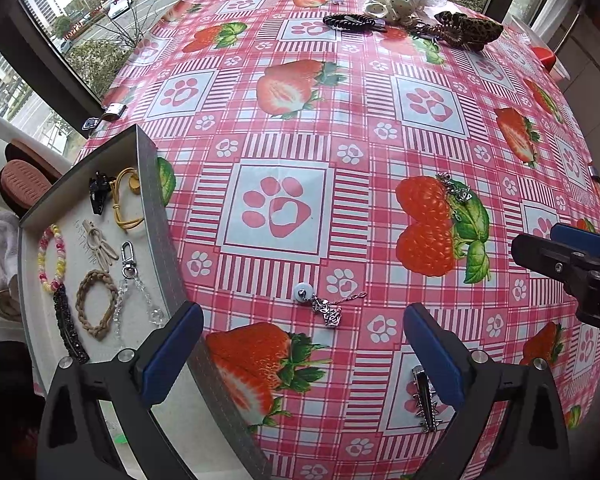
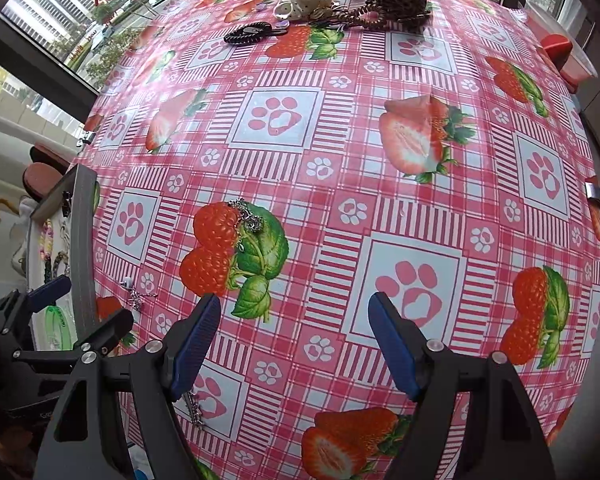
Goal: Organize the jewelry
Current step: 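Withdraw both open tools from the tray back over the table, then move the left tool to the white-bead silver charm while the right tool approaches another silver charm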
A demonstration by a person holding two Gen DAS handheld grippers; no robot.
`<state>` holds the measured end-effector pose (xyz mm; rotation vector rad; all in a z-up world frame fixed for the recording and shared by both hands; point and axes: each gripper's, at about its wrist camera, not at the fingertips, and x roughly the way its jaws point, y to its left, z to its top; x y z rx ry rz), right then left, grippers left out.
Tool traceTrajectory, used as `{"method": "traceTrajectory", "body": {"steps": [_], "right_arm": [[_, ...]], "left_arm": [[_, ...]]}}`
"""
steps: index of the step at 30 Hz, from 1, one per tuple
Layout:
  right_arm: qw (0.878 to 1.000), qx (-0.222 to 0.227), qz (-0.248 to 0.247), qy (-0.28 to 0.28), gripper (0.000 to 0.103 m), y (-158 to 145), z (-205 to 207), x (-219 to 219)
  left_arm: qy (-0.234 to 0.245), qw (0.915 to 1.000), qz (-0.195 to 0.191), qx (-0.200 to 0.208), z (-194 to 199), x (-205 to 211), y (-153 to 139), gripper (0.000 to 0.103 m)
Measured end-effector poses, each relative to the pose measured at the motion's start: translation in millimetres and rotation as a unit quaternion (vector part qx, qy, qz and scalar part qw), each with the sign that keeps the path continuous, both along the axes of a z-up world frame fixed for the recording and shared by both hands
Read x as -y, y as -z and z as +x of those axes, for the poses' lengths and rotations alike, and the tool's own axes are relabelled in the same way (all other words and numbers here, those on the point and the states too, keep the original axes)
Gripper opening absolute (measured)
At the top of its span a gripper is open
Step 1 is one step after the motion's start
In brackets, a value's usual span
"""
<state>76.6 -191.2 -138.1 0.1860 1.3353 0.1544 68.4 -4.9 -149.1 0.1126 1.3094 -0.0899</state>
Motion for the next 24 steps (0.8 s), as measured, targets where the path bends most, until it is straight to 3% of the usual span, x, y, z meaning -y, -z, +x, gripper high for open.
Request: {"method": "traceTrajectory", "body": {"steps": [1,14,16,19,24], "right_arm": [[1.000,0.001,-0.001,-0.006,0.079,1.2,3.6,-2.4],[0.997,0.011,-0.023,-0.073,0.079,19.1,41.0,-37.8],[0.996,0.016,-0.032,-0.082,0.079,20.8,44.5,-43.3],[0.995,0.020,-0.040,-0.092,0.077,23.6,48.8,-49.8],[0.991,0.031,-0.076,-0.107,0.065,27.5,53.0,-62.2]], "left_arm": [[-0.001,1.0000,0.002,-0.005,1.6,1.2,3.2,0.095],[-0.041,0.9989,0.010,-0.022,10.6,0.2,27.8,0.095],[-0.043,0.9987,0.009,-0.024,11.0,0.9,30.1,0.088],[-0.045,0.9988,0.001,-0.020,12.9,-0.1,31.5,0.086],[-0.037,0.9991,-0.018,-0.014,12.1,1.8,29.3,0.069]]}}
